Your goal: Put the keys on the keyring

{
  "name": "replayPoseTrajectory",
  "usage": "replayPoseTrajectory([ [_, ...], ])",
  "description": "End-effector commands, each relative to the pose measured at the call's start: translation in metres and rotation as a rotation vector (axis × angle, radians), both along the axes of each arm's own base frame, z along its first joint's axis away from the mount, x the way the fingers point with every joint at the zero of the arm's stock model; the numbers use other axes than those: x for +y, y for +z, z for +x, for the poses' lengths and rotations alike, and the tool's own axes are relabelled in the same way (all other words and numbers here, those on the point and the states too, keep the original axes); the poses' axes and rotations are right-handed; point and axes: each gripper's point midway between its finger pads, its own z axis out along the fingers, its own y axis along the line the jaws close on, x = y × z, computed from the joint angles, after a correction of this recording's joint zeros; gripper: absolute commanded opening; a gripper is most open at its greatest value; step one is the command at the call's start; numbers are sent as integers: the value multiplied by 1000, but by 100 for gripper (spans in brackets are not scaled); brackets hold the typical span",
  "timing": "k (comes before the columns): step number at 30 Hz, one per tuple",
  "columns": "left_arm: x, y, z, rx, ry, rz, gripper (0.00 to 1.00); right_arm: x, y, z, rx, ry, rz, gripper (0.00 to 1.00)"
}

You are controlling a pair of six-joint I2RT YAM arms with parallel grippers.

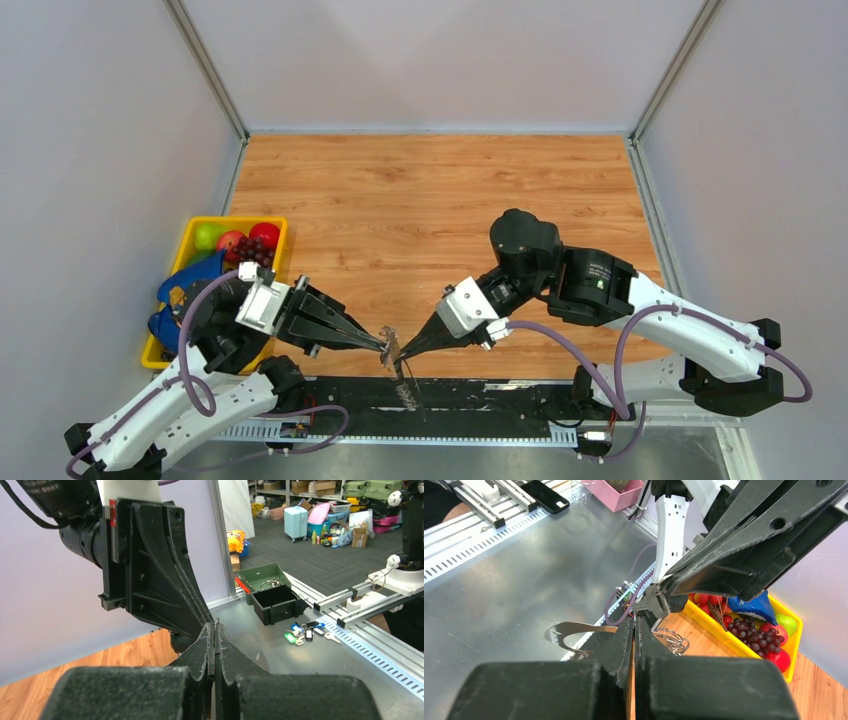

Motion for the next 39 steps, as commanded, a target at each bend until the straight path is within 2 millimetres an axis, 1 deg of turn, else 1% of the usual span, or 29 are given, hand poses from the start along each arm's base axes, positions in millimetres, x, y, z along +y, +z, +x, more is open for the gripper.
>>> replayPoseTrajectory([
  [1, -4, -2, 2, -26, -3, -17, 0, 3, 38, -3, 4, 19, 116, 0],
  [13, -6, -4, 4, -31, 13, -31, 0, 9, 42, -4, 30, 27, 125, 0],
  [23, -4, -9, -3, -48, -22, -27, 0, 9, 49, 0, 45, 3, 147, 0],
  [35, 0, -8, -11, -70, -43, -54, 0, 3, 59, 3, 59, -30, 188, 0],
  [39, 2, -6, -13, -74, -45, -65, 0, 3, 60, 6, 62, -45, 193, 0],
])
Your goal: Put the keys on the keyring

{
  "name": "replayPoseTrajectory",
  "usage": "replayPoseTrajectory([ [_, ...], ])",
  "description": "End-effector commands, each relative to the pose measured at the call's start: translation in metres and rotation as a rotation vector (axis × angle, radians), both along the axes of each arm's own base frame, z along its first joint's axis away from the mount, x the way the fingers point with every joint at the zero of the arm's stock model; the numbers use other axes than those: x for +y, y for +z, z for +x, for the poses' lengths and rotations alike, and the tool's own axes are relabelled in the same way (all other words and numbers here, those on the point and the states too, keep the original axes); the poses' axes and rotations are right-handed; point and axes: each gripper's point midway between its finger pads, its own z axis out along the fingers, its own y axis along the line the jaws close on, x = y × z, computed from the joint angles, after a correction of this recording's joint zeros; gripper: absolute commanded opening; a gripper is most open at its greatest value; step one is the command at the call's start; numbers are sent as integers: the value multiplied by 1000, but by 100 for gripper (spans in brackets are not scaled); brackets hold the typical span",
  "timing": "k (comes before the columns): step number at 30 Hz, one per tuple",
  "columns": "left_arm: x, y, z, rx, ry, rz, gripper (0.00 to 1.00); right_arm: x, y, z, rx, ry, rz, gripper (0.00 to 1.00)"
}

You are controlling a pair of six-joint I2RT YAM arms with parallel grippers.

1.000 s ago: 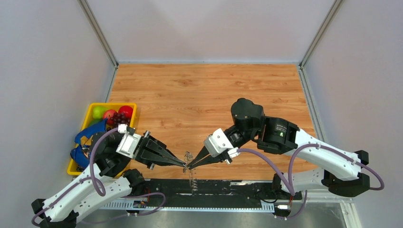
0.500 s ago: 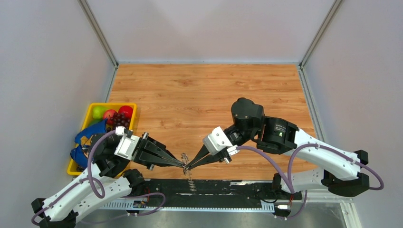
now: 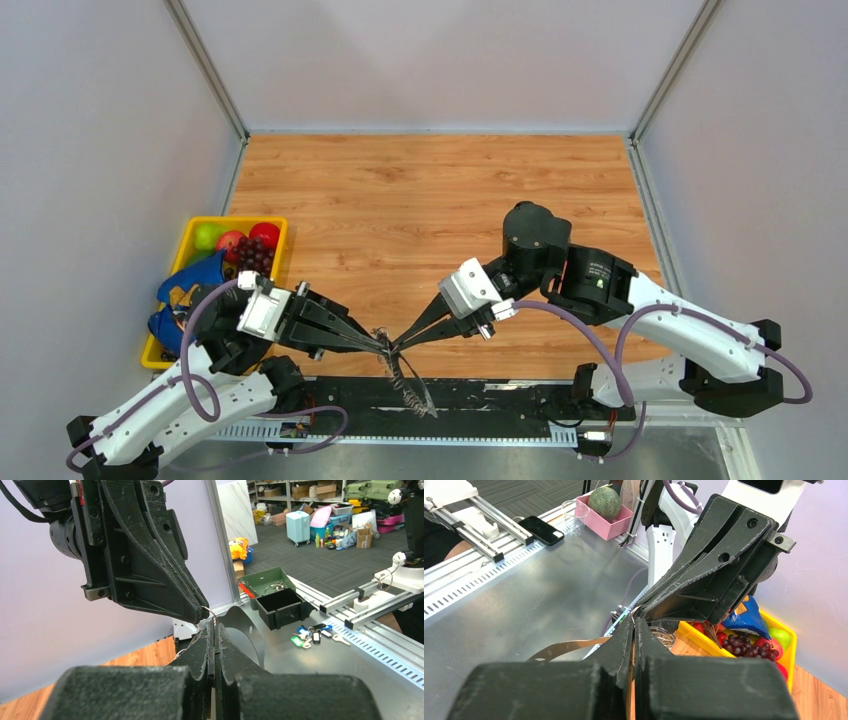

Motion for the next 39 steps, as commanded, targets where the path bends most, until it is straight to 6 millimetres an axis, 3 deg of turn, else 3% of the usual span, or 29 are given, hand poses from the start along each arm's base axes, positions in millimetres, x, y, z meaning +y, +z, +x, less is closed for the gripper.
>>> replayPoseTrajectory([
  [1, 6, 1, -10, -46, -33, -24, 0, -5, 28, 5, -27, -32, 110, 0],
  [11, 7, 3, -6, -49, 10, -51, 0, -4, 38, 17, 20, -137, 174, 0],
  [27, 8, 12, -3, -59, 45, -95, 0, 1, 24, 20, 86, -155, 160, 0],
  [39, 6, 7, 7, -60, 105, -112, 0, -8, 55, 41, 209, -312, 347, 0],
])
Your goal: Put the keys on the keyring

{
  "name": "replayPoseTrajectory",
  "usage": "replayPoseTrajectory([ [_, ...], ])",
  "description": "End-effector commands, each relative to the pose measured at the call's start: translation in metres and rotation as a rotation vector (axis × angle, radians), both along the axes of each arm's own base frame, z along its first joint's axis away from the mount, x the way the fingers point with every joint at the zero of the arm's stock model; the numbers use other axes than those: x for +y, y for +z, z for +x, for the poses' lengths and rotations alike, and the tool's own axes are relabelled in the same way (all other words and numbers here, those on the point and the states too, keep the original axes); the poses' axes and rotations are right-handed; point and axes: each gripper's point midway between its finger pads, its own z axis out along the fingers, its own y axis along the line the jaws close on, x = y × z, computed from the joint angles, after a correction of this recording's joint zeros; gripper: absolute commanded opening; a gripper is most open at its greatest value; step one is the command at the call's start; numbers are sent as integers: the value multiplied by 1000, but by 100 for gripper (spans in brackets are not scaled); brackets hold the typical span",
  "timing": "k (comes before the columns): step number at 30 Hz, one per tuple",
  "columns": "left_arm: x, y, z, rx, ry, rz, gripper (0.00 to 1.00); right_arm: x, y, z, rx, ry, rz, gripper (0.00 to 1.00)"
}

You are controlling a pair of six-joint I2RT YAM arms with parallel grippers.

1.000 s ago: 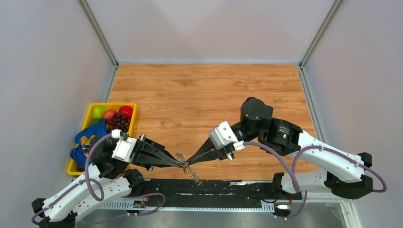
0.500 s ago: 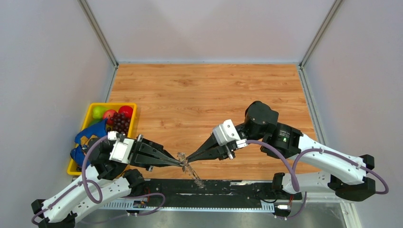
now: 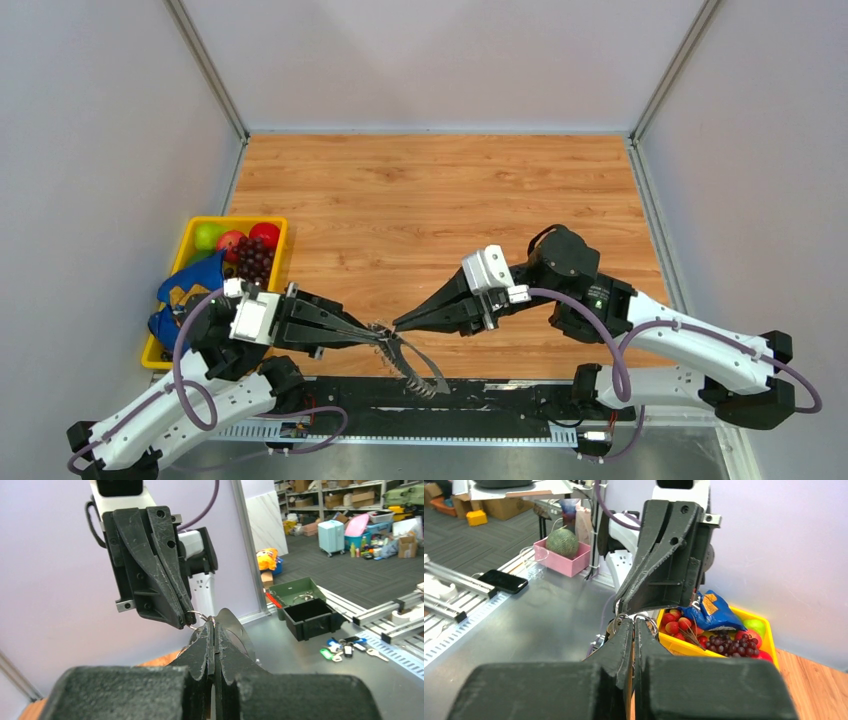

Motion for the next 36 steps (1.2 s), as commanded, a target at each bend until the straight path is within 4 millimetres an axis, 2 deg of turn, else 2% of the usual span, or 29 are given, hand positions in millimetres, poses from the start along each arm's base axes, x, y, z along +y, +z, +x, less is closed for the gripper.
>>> replayPoseTrajectory([
  [1, 2, 2, 1, -50, 29, -34, 0, -9, 51, 22, 60, -141, 213, 0],
  [6, -1, -1, 14, -72, 109, -71, 1, -14, 58, 27, 147, -174, 280, 0],
  [15, -4, -1, 43, -65, 267, -131, 15, -27, 63, 32, 236, -212, 375, 0],
  [18, -7, -1, 48, -50, 275, -127, 27, -31, 64, 35, 246, -240, 394, 0],
  [26, -14, 6, 53, 0, 264, -105, 42, -40, 65, 31, 238, -233, 421, 0],
  [36, -13, 27, 61, 30, 304, -121, 49, -43, 58, 29, 220, -234, 412, 0],
])
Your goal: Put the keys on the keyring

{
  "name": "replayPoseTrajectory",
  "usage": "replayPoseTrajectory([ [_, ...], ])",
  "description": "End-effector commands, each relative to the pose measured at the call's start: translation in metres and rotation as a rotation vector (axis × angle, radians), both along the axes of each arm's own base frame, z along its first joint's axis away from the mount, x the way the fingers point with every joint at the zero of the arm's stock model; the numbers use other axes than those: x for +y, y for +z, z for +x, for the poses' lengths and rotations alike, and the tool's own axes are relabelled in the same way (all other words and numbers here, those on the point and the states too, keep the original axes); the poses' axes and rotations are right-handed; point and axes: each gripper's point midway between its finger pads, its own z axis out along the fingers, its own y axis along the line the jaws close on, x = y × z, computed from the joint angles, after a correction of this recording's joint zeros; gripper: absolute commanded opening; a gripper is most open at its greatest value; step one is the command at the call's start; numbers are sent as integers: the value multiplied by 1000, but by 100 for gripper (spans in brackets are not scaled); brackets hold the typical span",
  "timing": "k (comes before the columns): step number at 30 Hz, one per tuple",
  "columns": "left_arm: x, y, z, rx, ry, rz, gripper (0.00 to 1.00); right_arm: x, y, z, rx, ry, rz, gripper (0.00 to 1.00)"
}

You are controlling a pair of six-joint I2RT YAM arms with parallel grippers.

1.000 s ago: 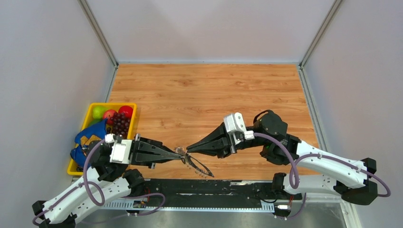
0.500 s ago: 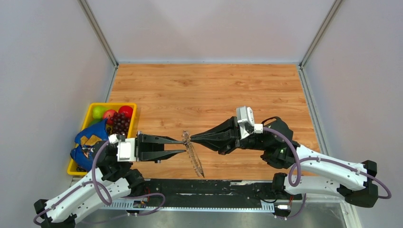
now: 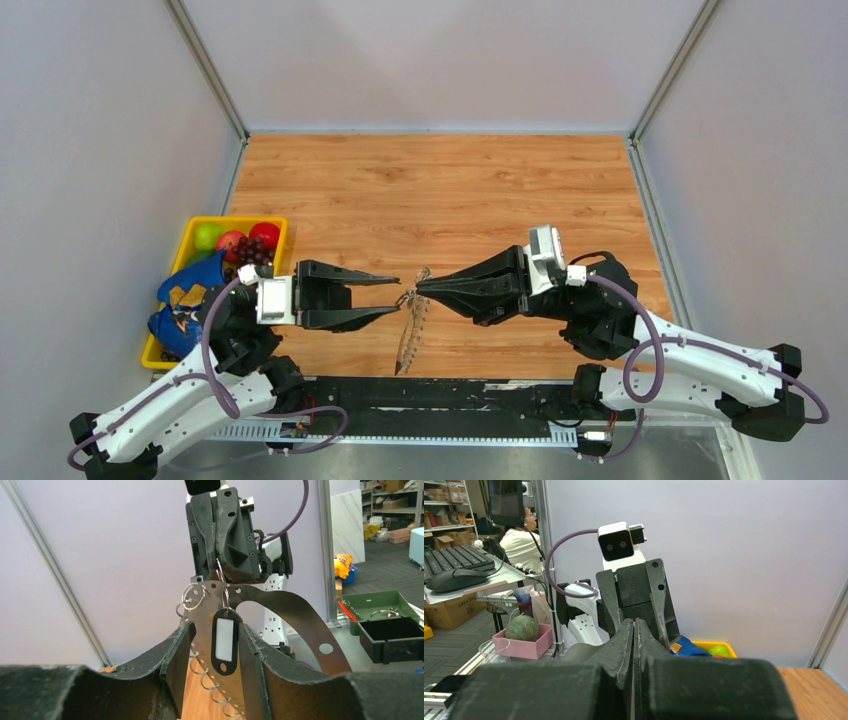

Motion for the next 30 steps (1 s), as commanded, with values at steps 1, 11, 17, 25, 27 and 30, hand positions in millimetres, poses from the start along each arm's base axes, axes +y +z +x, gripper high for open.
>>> replayPoseTrajectory([
  [1, 6, 25, -3, -8, 7, -47, 50, -12, 18, -3, -23, -10, 77, 0],
  [11, 9, 46, -16, -7, -72, -84, 53, -13, 15, -3, -24, -14, 77, 0],
  [17, 2, 42, -15, 43, -107, -61, 53, -17, 17, -1, -30, -37, 90, 0],
  [25, -6, 38, -11, 104, -129, -24, 44, -14, 18, 0, -40, -41, 89, 0],
  [27, -7, 38, -12, 110, -139, -21, 41, -14, 18, 0, -43, -44, 90, 0],
  [30, -8, 38, -12, 118, -146, -20, 38, -13, 17, 2, -43, -51, 87, 0],
])
